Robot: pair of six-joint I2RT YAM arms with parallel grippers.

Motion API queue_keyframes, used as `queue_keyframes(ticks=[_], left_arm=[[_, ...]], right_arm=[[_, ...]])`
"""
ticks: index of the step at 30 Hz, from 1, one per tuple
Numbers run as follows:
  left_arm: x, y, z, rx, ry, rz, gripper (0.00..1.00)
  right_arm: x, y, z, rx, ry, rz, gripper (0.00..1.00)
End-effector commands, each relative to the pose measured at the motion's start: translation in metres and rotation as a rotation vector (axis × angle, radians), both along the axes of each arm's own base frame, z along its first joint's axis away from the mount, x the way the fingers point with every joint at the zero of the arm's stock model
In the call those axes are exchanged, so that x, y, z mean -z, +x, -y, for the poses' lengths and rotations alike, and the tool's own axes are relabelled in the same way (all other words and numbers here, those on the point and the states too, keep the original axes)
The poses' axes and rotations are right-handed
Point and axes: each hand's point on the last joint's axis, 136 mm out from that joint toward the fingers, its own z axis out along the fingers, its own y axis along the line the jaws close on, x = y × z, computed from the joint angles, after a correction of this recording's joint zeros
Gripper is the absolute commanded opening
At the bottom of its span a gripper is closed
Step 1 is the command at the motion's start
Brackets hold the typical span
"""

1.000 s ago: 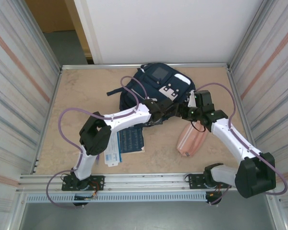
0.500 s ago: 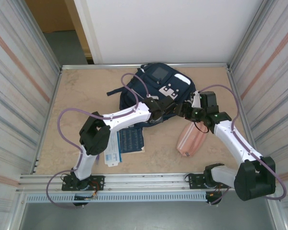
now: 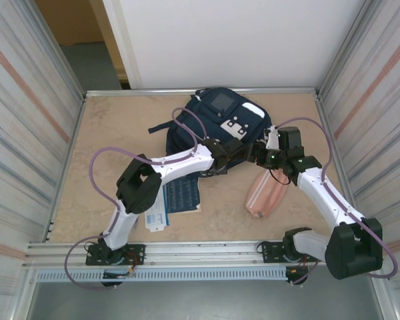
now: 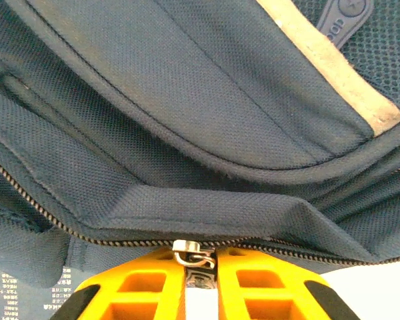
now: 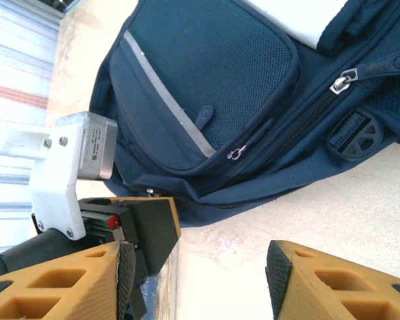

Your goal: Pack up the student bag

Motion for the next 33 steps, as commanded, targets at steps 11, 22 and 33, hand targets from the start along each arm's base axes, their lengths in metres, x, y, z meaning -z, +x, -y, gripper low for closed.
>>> queue_keyframes(ticks=[11,22,33], left_arm=[[-0.045,0.003,-0.004,0.052,-0.069,0.032,0.00],[-0.060,-0.007,0.031,0.271,-0.369,0.004,0.00],[-0.054,-0.020,0.056,0.347,-0.478,-0.045,0.00]], right_arm=[[0.002,-0.001,-0.005,-0.039,0.020,0.002,0.56],[0.066,0.003,0.005,0.444,0.088,-0.575,0.73],[0.088,0.028,-0.061,0.607,0.350,-0.771,0.68]])
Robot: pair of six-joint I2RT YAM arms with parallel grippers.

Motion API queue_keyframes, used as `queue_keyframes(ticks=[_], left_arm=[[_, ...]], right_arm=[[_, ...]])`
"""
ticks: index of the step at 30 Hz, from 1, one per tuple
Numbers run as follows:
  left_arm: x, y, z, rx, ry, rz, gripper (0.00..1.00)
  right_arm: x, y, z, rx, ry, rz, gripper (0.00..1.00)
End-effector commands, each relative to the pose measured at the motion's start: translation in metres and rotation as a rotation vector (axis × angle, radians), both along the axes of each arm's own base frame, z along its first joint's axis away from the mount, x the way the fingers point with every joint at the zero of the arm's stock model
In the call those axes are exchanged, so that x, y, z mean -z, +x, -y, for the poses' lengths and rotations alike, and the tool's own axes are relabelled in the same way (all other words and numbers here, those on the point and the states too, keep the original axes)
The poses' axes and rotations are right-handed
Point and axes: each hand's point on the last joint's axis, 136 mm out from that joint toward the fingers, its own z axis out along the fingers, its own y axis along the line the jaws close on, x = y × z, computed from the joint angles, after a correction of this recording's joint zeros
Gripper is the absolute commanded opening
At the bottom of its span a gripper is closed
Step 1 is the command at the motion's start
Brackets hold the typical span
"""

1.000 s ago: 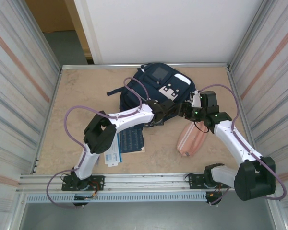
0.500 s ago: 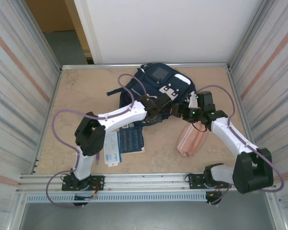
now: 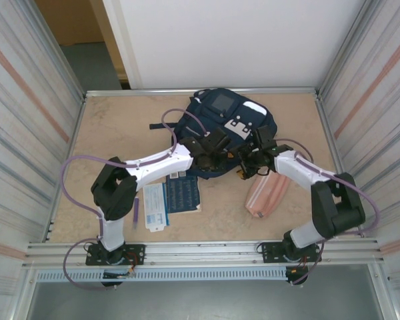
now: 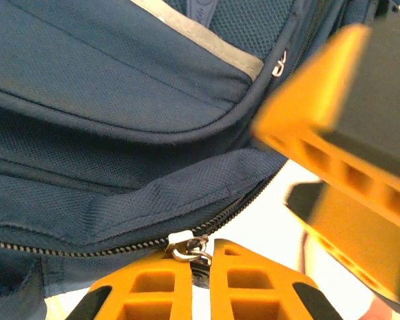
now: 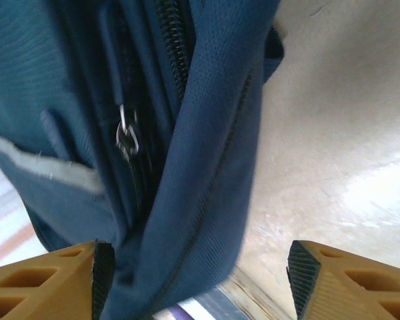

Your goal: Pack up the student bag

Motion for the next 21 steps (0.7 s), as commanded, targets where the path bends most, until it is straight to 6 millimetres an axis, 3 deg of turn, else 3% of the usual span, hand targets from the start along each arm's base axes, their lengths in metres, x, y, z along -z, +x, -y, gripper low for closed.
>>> queue_keyframes(ticks=[1,4,8,11,18,21], left_arm=[[-0.015,-0.006,0.015,0.041,-0.087,0.006,0.00],[-0.012,-0.009,0.016,0.037,-0.103,-0.011,0.00],[-0.014,-0.012,0.013,0.030,-0.118,-0.031,0.00],[-0.015,-0.014,0.006,0.021,-0.122,-0.036,0.00],[0.012,-0.021,-0.028,-0.002,-0.128,-0.134,0.00],[0.014,-0.014,-0.057,-0.081,-0.079,-0.144,0.00]], right_arm=[[0.002,0.016,-0.023,0.096,0.093,-0.058,0.67],[0.007,0.024,-0.030,0.077,0.083,-0.065,0.61],[0.012,0.026,-0.026,0.080,0.060,-0.052,0.24],[0.012,0.025,-0.018,0.045,0.014,-0.039,0.08],[0.012,0.028,0.008,0.009,-0.059,-0.005,0.03],[0.008,0.033,0.012,-0.067,-0.050,0.041,0.03]])
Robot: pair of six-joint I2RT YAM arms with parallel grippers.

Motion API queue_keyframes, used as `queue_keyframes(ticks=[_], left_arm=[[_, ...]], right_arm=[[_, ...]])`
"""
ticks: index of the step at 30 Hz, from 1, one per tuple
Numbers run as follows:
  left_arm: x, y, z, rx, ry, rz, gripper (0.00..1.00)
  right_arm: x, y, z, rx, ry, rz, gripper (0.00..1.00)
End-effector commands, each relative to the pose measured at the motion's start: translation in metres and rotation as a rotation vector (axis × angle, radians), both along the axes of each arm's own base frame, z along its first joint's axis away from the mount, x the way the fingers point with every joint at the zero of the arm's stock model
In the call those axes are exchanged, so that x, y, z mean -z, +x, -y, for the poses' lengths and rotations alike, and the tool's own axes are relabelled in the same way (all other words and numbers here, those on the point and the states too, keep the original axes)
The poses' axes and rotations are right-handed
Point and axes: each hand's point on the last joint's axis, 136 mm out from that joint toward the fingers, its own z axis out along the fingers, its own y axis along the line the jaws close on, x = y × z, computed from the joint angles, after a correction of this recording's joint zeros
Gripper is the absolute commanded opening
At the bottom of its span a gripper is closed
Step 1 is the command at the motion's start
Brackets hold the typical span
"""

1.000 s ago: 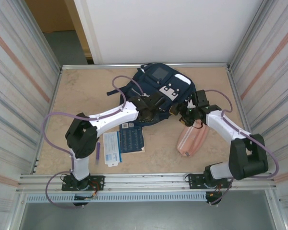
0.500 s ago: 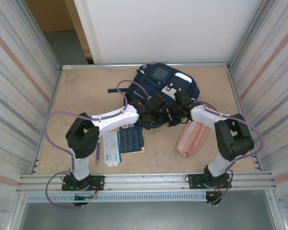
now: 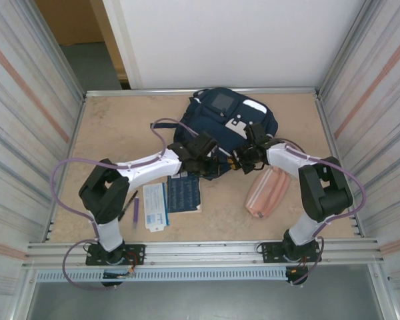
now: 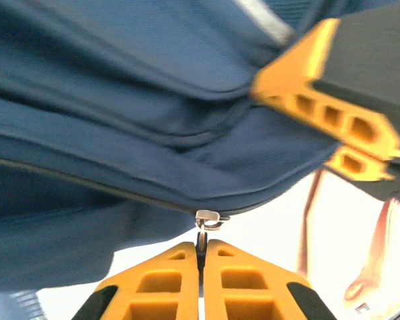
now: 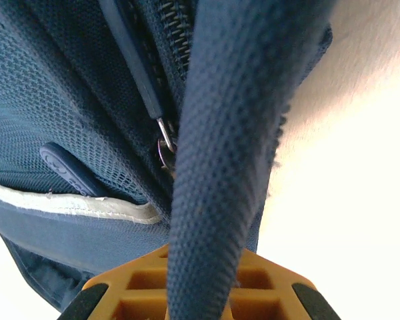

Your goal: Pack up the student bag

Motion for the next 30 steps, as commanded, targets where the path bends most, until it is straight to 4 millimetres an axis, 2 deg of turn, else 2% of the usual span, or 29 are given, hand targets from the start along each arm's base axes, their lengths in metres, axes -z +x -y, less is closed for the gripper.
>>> queue_keyframes(ticks=[1,4,6,9,11,12,16,18,19,21,24,30], left_arm=[[-0.009,-0.002,-0.033,-0.072,0.035,-0.045,0.00],[-0.024,0.003,-0.046,-0.106,0.016,-0.007,0.00],[-0.025,0.005,-0.055,-0.119,0.012,-0.001,0.00],[-0.015,0.008,-0.068,-0.124,0.022,-0.038,0.00],[-0.008,0.010,-0.081,-0.133,0.096,-0.037,0.00],[-0.008,0.008,-0.079,-0.116,0.094,-0.037,0.00],[-0.027,-0.005,-0.034,0.069,-0.002,0.043,0.00],[-0.038,-0.011,-0.015,0.140,-0.015,0.075,0.28],[-0.042,-0.011,-0.010,0.154,0.004,0.096,0.39],[-0.047,-0.009,-0.004,0.164,0.035,0.123,0.48],[-0.046,-0.005,0.004,0.168,0.017,0.114,0.50],[-0.040,0.007,0.002,0.120,0.058,0.125,0.56]], right_arm=[[-0.015,0.017,0.013,-0.092,-0.017,0.114,0.03],[-0.018,0.015,0.020,-0.152,-0.013,0.155,0.05],[-0.021,0.014,0.026,-0.172,-0.018,0.175,0.06],[-0.024,0.015,0.038,-0.191,-0.044,0.198,0.09],[-0.026,0.018,0.045,-0.204,-0.043,0.213,0.12],[-0.027,0.019,0.047,-0.205,-0.024,0.217,0.12],[-0.041,0.021,0.048,-0.227,0.012,0.267,0.13],[-0.045,0.021,0.047,-0.230,0.014,0.279,0.13],[-0.048,0.020,0.046,-0.232,0.019,0.285,0.13],[-0.050,0.019,0.043,-0.245,0.027,0.291,0.13],[-0.050,0.017,0.043,-0.255,0.024,0.292,0.13],[-0.053,0.013,0.036,-0.270,0.059,0.297,0.13]])
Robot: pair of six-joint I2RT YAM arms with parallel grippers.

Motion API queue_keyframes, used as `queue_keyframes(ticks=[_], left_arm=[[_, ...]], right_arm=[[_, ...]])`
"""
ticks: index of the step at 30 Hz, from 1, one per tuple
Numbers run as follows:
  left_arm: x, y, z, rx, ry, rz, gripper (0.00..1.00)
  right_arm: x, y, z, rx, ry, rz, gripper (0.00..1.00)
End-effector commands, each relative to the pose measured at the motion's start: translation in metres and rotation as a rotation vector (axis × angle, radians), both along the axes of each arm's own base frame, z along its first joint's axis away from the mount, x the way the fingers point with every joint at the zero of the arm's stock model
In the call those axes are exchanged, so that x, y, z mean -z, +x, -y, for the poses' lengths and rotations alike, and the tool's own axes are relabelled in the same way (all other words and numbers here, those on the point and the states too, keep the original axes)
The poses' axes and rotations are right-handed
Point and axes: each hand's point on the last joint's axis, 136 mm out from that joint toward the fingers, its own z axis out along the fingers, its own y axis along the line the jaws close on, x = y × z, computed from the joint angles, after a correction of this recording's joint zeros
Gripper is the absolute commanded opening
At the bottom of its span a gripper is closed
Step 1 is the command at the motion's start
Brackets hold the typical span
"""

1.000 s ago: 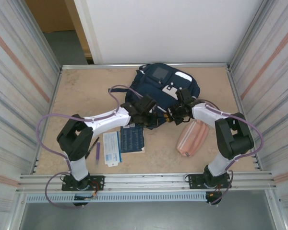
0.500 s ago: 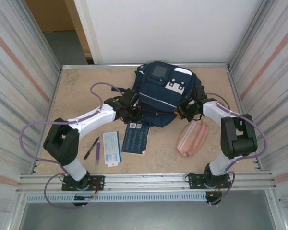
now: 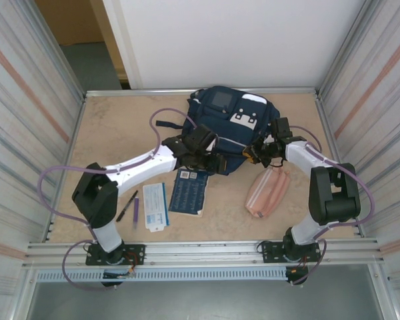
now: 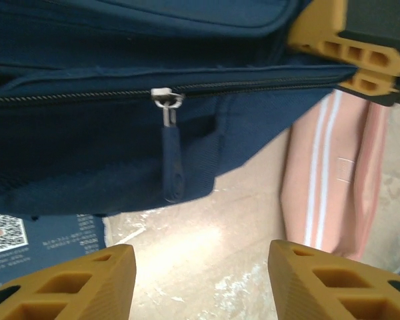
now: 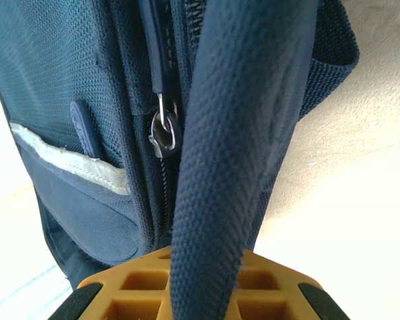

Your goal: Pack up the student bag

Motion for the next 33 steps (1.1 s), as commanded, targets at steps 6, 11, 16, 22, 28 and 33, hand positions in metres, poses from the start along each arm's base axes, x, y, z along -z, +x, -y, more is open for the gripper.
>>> queue_keyframes(ticks=[6,11,16,22,28,33], left_arm=[[0.009,0.019,0.001,0.013,0.091,0.034,0.53],[-0.005,0.027,-0.001,-0.002,0.094,0.086,0.52],[-0.008,0.031,-0.017,-0.051,0.143,0.129,0.55],[0.003,0.037,-0.014,-0.026,0.135,0.103,0.53],[0.004,0.050,-0.003,-0.011,0.127,0.104,0.48],[0.016,0.048,0.000,-0.014,0.129,0.061,0.42]], right_arm=[[-0.030,-0.005,-0.022,-0.090,0.056,0.091,0.11],[-0.028,-0.012,-0.027,-0.112,0.037,0.084,0.10],[-0.024,-0.016,-0.032,-0.133,0.049,0.071,0.10],[-0.026,-0.019,-0.038,-0.157,0.051,0.079,0.09],[-0.026,-0.020,-0.042,-0.162,0.043,0.077,0.07],[-0.022,-0.020,-0.052,-0.174,0.054,0.065,0.06]])
